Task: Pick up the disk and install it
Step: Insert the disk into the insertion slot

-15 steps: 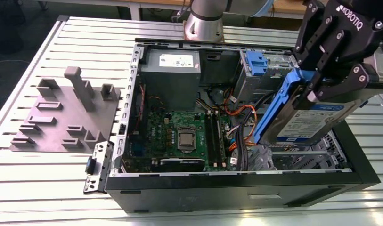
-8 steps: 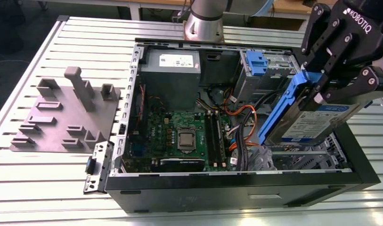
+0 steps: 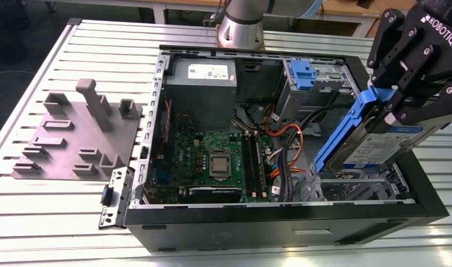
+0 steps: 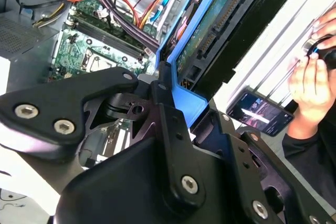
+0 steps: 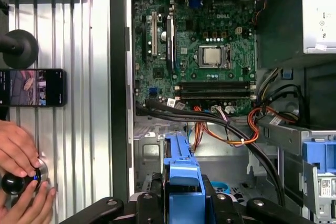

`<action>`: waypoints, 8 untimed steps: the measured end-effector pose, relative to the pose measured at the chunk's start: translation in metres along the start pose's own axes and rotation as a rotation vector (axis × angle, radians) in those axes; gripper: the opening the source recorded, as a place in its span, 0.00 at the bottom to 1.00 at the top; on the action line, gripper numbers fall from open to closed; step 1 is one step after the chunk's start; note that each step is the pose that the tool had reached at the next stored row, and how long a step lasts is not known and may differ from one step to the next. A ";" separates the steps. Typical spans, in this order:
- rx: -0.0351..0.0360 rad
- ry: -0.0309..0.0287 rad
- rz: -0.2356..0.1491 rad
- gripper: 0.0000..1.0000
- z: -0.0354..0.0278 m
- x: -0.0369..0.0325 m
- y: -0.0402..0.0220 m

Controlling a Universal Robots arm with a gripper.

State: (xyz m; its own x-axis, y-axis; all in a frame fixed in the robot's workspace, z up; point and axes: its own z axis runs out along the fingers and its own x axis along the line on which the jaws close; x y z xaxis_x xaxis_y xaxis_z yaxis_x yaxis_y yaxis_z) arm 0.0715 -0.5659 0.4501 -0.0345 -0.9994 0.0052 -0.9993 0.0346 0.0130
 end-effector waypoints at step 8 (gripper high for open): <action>0.0000 0.0001 -0.006 0.36 0.0055 -0.0002 -0.0050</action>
State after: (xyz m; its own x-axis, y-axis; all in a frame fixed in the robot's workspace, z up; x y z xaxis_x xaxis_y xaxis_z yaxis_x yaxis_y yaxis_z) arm 0.0764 -0.5659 0.4445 -0.0287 -0.9996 0.0052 -0.9995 0.0288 0.0130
